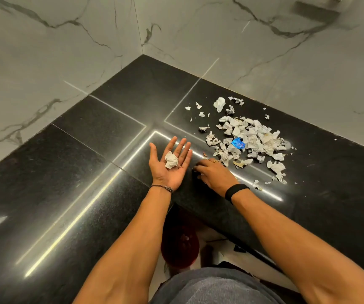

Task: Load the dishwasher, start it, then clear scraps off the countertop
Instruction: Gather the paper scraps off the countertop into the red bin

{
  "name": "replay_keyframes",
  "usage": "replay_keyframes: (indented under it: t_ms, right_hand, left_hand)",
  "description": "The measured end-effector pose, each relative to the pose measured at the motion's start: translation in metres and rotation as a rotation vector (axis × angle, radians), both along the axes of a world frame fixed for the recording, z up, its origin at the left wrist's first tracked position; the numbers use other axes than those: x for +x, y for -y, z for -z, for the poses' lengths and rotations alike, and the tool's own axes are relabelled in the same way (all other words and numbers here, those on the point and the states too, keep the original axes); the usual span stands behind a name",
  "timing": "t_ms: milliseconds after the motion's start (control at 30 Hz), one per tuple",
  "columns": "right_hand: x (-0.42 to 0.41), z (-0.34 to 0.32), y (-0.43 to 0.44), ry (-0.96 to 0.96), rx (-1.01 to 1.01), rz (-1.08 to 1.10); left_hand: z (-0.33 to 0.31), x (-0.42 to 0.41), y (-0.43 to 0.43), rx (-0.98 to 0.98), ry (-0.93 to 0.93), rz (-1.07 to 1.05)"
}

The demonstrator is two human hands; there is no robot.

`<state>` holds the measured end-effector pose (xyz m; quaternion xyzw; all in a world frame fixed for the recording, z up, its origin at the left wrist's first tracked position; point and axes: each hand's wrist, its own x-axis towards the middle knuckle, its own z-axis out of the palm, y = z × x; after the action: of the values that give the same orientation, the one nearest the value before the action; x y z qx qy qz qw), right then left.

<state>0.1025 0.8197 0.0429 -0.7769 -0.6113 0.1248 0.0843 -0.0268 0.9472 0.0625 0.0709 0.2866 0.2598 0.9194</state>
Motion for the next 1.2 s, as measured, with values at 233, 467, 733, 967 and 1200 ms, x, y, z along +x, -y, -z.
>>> replay_keyframes:
  t_ms: [233,467,733,967,1200]
  right_hand:
    - [0.005,-0.012,0.016,-0.042,0.104,0.210]
    - [0.011,-0.050,0.000,-0.646,0.512,0.603]
    - [-0.002,-0.064,-0.012,-0.565,0.494,0.502]
    - [0.013,-0.066,-0.010,-0.615,0.571,0.552]
    - [0.034,-0.044,-0.011,-0.580,0.452,0.559]
  left_hand:
    - [0.004,0.008,0.015,0.010,-0.056,0.031]
    - [0.008,0.027,0.035,0.042,-0.133,0.057]
    - [0.002,0.052,0.051,0.072,-0.015,0.088]
    - [0.003,0.054,0.047,0.040,-0.009,0.047]
    - [0.008,0.049,0.037,-0.020,-0.047,-0.066]
